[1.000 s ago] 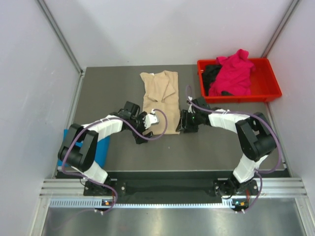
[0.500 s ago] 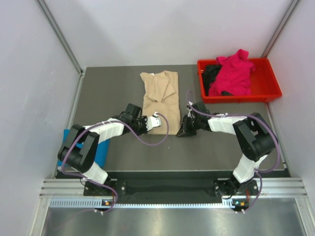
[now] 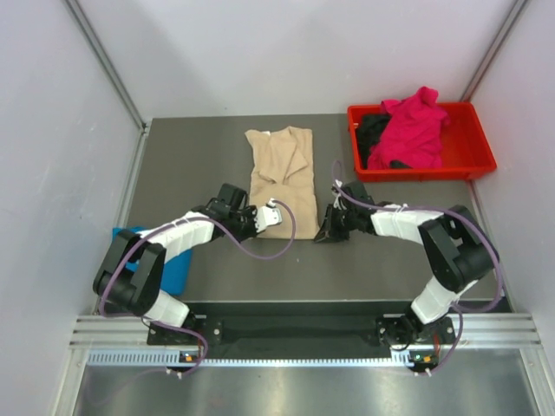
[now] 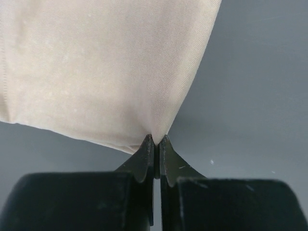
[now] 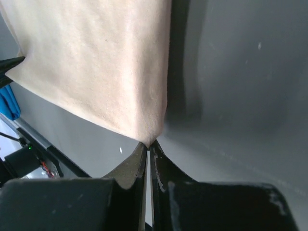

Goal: Fold and stack the t-shirts
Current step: Fold the tshirt

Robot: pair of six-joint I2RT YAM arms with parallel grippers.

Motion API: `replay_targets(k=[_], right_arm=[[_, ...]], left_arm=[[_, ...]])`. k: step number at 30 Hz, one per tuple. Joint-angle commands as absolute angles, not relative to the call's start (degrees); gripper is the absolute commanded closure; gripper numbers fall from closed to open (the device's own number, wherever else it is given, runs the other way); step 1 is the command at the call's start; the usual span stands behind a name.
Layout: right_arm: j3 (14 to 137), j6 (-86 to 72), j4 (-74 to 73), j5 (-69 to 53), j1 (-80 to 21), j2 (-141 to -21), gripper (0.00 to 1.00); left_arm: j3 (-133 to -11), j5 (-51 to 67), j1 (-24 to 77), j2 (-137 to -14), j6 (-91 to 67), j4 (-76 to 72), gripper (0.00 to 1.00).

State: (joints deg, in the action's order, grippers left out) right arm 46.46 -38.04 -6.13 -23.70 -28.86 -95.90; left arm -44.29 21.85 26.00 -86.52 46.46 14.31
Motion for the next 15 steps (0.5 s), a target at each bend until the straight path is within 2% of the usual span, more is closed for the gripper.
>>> replay_targets(k=[1,3,5,6,8,11,15], right_arm=[[44.0,-37.4,-7.2,-21.5,-30.6,-89.7,1.00],[42.3,-36.4,-7.0,-22.3,-31.5,-88.5,1.00],[42.4,-30.4,-7.6,-22.8,-33.2,-87.5,0.85],[42.8,-28.1,-8.6,-19.2,-34.2,-86.5,0.74],[43.1,-22.2,-10.2,-14.8,-36.7,-82.9,0.72],[43.4,-15.9,-11.4,-13.3,-37.1,-78.4,0.53],[38.4,-1.3,-6.0,-4.2,-42.2,-69.1,0.49]], left_arm=[[-43.7,24.5,26.1,-82.0,45.7,21.0,1.00],[-42.5,25.9,26.1,-80.9,45.7,22.3,1.00],[-41.9,25.3,26.1,-80.9,45.3,21.4,1.00],[-41.8,24.2,26.0,-81.3,45.1,21.1,1.00],[-42.0,23.5,26.0,-82.1,44.8,20.9,1.00],[-42.5,23.4,26.0,-83.3,44.6,21.8,1.00],[-42.2,24.2,25.9,-83.2,44.6,22.8,1.00]])
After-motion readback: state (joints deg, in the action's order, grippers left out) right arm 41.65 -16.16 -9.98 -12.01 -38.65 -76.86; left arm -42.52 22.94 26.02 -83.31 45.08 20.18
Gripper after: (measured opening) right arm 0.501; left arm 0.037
